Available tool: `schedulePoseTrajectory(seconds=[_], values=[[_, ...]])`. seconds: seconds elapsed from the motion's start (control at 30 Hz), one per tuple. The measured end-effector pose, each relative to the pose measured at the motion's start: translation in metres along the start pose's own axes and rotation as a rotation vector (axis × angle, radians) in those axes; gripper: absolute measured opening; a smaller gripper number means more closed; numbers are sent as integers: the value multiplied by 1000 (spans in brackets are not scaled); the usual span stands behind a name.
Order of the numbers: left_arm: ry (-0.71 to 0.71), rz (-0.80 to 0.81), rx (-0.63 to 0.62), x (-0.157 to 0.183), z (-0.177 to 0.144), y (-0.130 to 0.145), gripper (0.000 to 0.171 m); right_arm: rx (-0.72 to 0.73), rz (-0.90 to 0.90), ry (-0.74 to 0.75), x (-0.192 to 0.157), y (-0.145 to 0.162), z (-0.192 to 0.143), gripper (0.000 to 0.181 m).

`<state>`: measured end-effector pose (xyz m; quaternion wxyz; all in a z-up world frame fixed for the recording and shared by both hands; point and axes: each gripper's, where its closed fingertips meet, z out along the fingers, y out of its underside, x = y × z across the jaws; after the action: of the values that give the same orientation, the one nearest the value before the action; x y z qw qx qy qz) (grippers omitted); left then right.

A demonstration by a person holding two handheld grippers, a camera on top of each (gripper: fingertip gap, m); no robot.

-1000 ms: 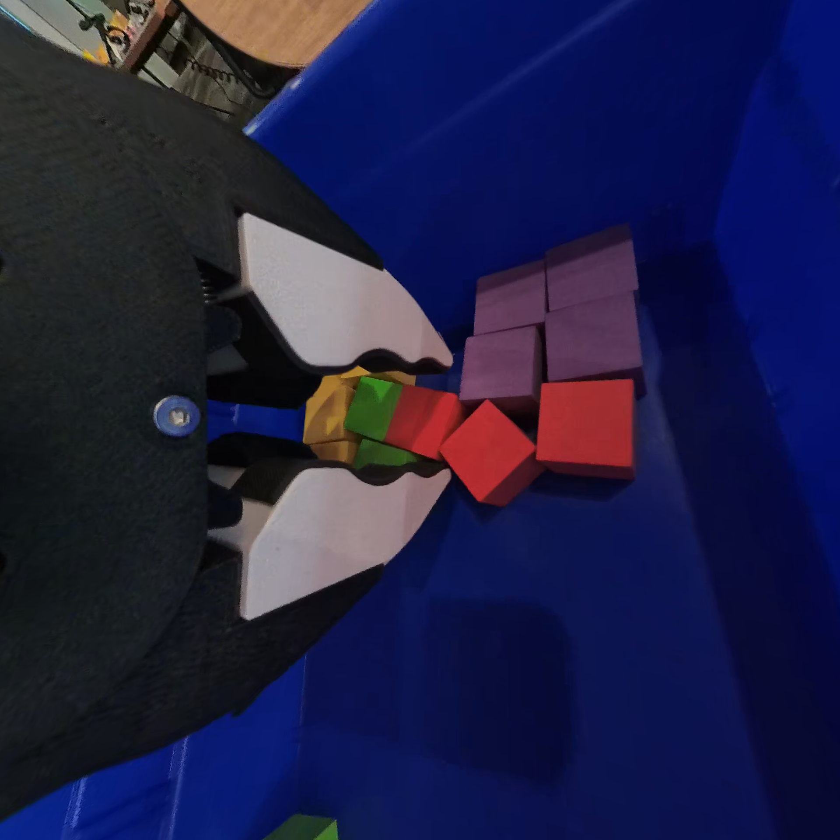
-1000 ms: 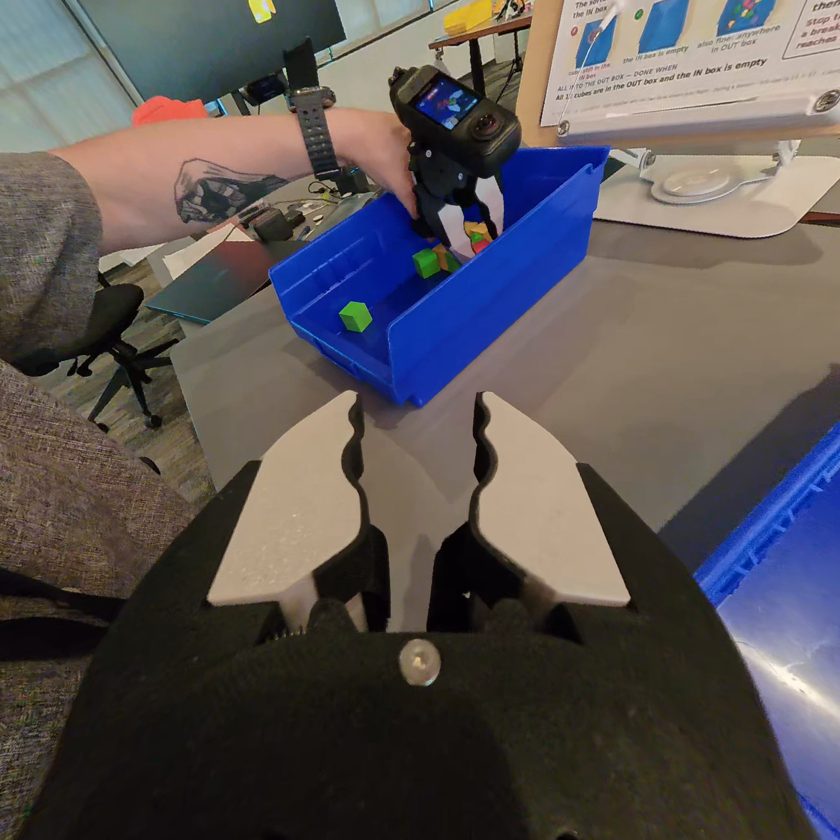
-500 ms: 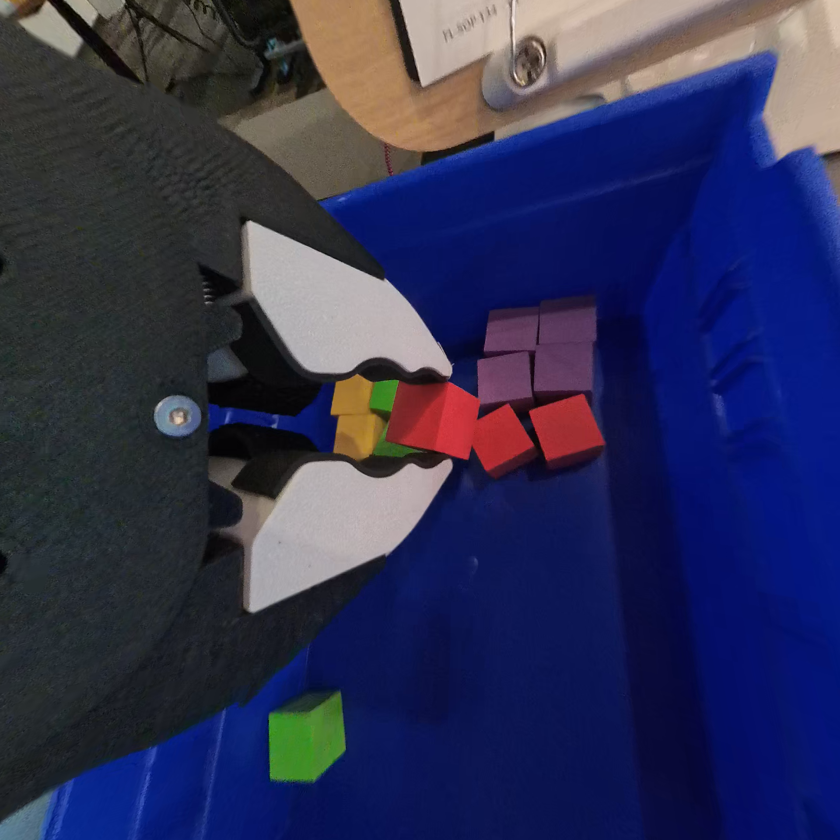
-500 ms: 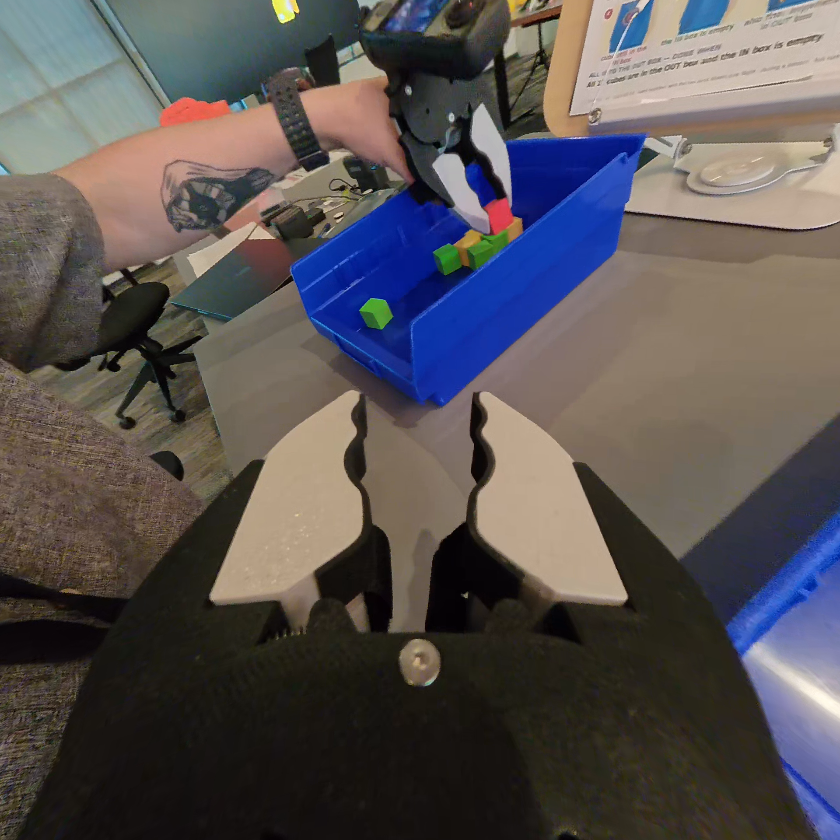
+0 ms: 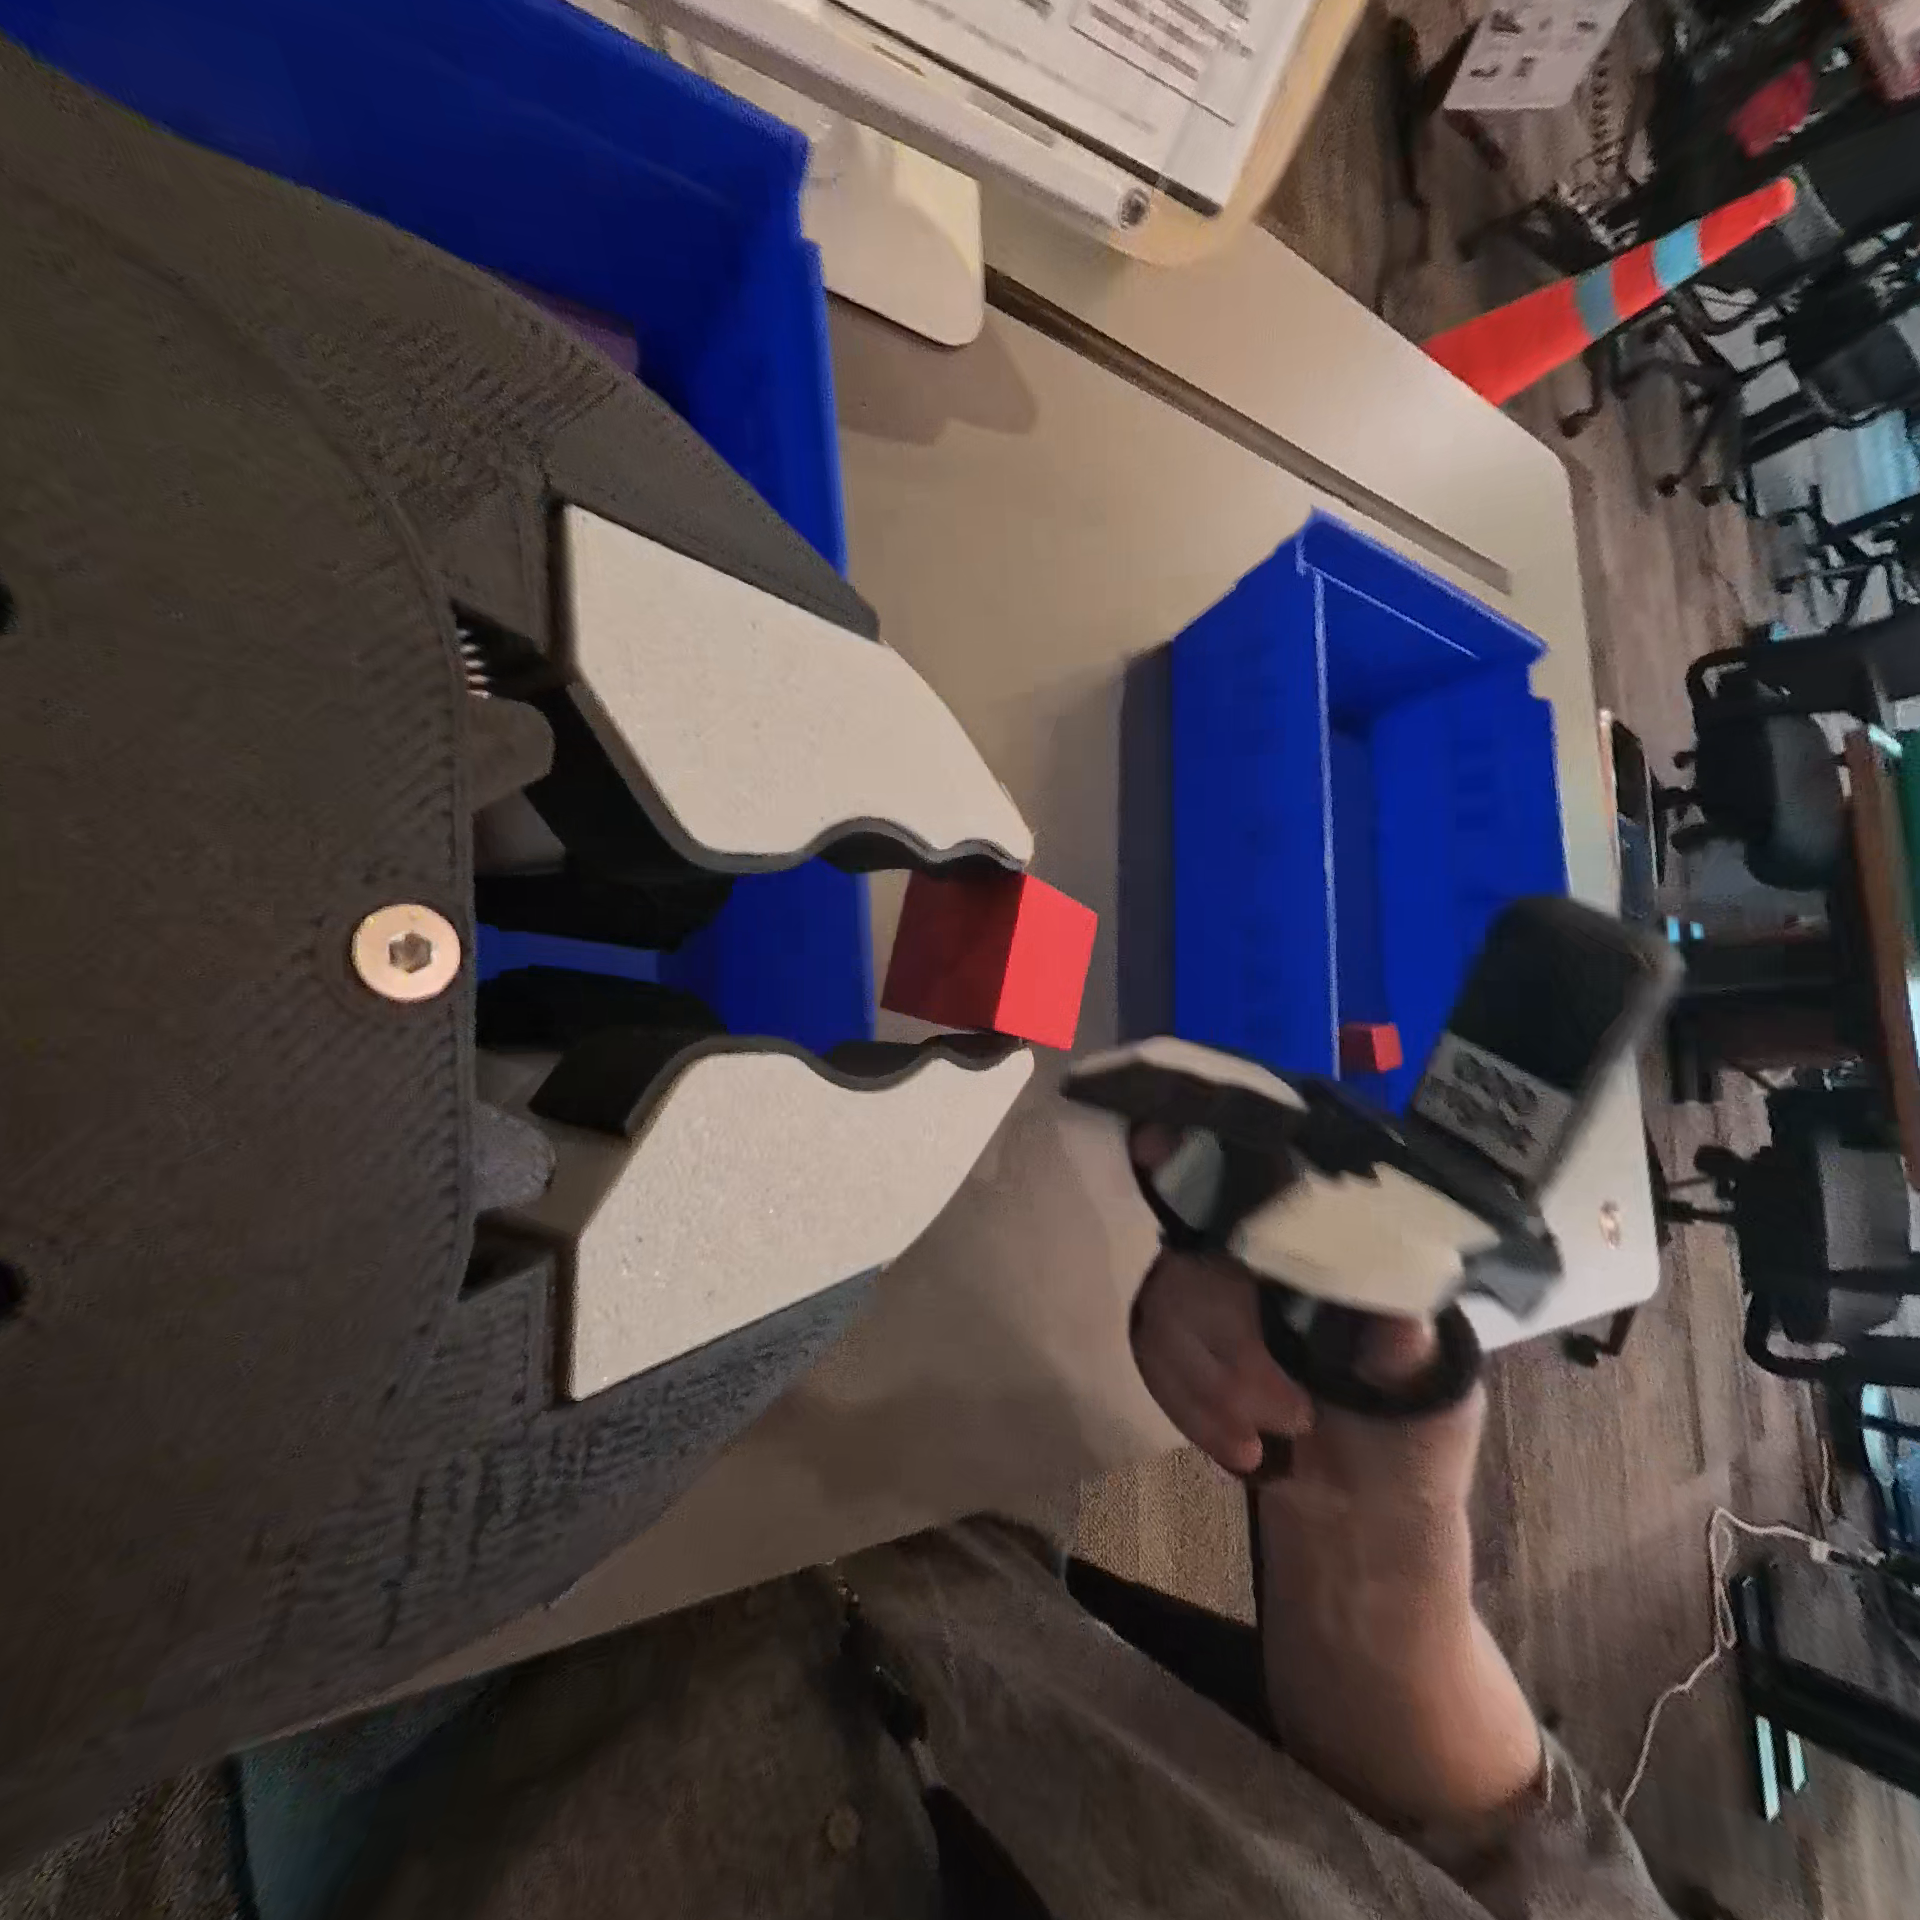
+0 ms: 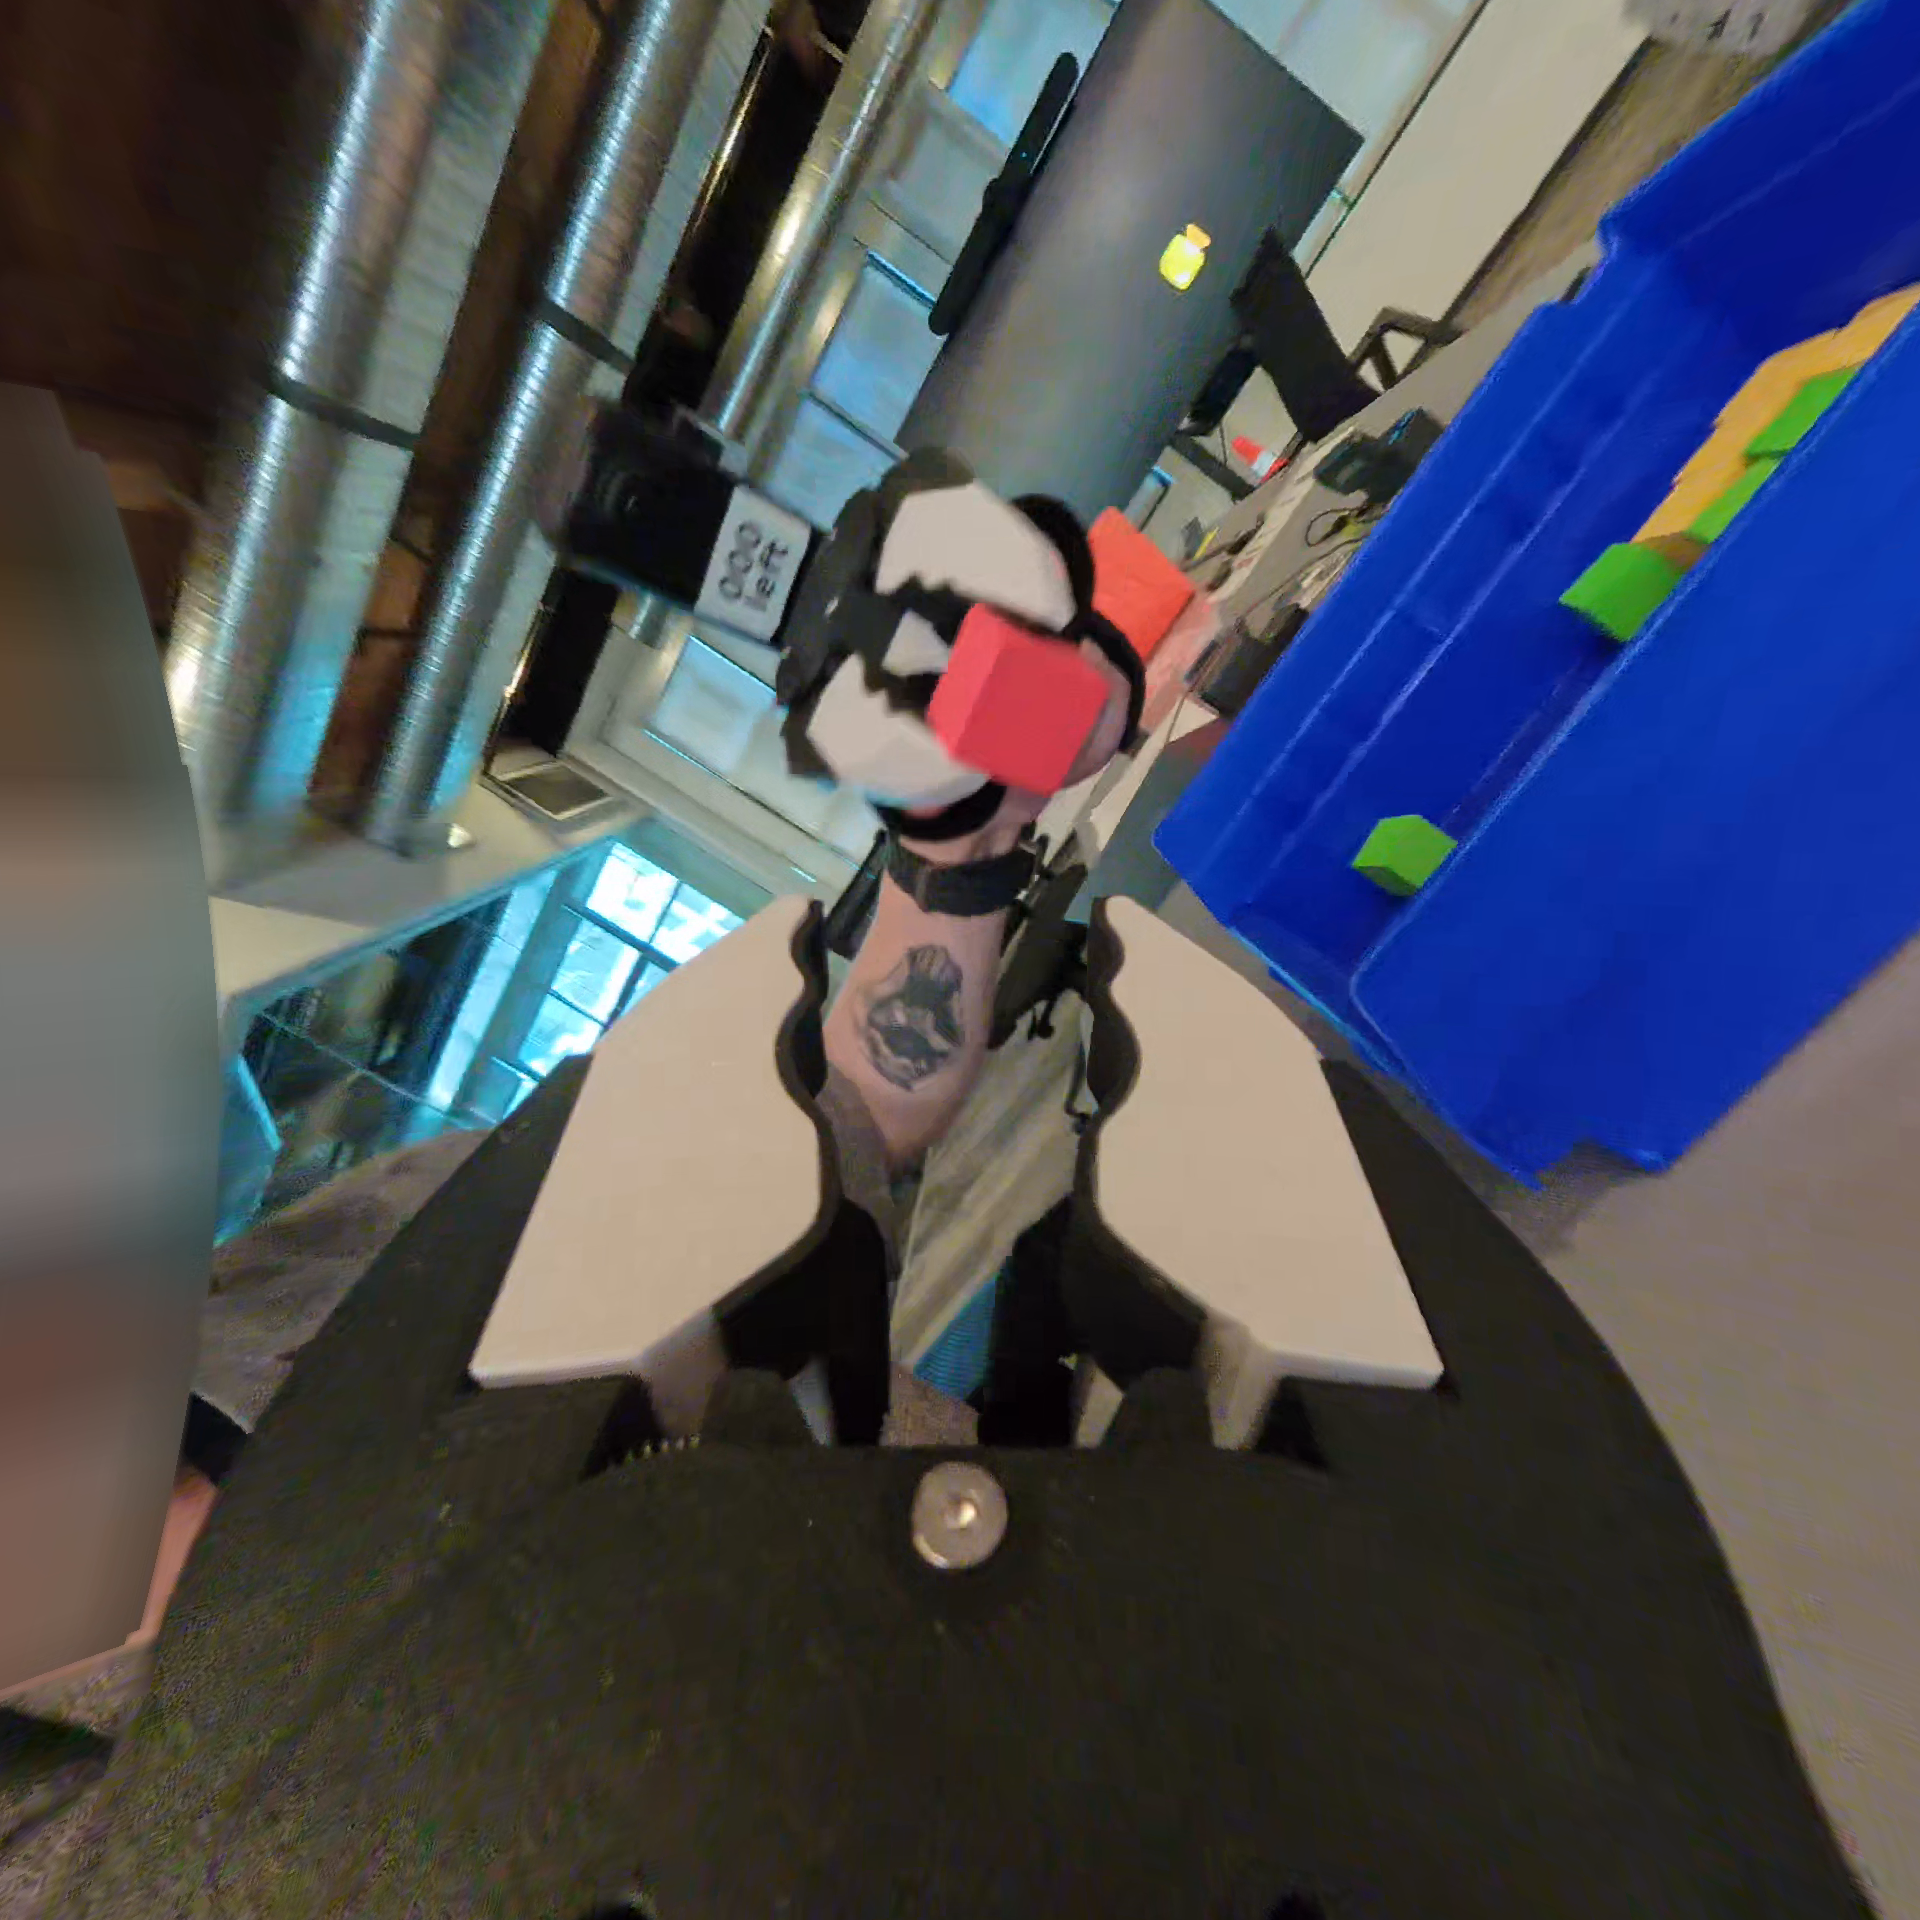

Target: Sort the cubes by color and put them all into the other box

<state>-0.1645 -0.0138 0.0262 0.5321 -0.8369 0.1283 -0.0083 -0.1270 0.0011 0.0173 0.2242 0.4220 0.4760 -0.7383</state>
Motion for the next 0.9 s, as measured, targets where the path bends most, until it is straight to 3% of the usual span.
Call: schedulePoseTrajectory(seconds=[0.23, 0.53, 0.63, 0.83, 0.9], values=[[21, 61, 89, 32, 5, -25, 29, 29, 55, -34, -4, -2, 14, 47], [28, 86, 89, 41, 9, -22, 29, 35, 105, -79, -15, 4, 16, 47], [23, 110, 66, 45, 15, -20, 29, 45, 113, -104, -19, 4, 16, 30], [12, 121, 68, 49, 27, -23, 30, 49, 65, -49, -21, 5, 3, 27], [-12, 140, 82, 52, 32, -30, 38, 55, 36, -27, -25, 5, -6, 26]])
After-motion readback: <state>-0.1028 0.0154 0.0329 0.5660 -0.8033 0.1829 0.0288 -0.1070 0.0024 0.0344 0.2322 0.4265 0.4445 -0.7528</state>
